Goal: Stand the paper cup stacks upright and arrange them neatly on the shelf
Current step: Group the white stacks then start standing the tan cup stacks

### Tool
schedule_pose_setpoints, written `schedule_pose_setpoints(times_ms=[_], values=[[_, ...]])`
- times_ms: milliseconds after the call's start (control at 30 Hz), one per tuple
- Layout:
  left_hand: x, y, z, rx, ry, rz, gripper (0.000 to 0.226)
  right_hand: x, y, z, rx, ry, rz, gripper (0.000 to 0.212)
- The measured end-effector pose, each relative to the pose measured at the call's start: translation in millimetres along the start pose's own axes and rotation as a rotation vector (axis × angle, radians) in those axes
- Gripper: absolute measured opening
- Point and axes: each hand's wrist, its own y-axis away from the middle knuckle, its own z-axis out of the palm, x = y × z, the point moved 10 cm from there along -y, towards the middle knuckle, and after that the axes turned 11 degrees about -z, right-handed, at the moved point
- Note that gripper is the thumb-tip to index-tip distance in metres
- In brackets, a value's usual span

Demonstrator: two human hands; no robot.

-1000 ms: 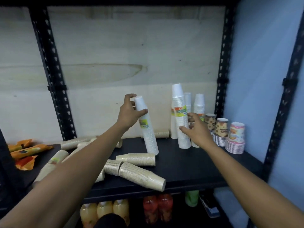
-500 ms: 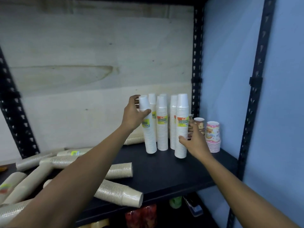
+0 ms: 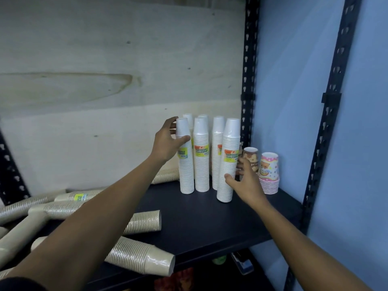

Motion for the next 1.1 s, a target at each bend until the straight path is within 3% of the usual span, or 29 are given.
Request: schedule_pose_setpoints(times_ms=[333, 633, 900, 1000, 1100], values=[[-30.2, -1.1, 7.2, -0.075, -0.03, -0.085, 0.07, 9.8, 4.6, 13.0, -0.075, -0.045, 0.012, 0.056], [-45.7, 4.7, 16.1, -0.11, -0.013, -0.136, 0.064, 18.3, 8.3, 14.0, -0.09, -0.099, 0.026, 0.059], [-44.8, 8.1, 16.4, -0.106, 0.01, -0.142, 0.072, 25.4, 13.2, 14.6, -0.114, -0.101, 0.034, 0.06], [-45.3, 12.8, 6.3, -0.086, 0.027, -0.17, 0.082, 17.4, 12.2, 9.7, -0.066, -0.147, 0.01, 0.068], [-42.0, 21.1, -12.7, -0.061, 0.021, -0.179, 0.079, -12.4, 5.7, -14.9, 0.134, -0.115, -0.095, 0.054]])
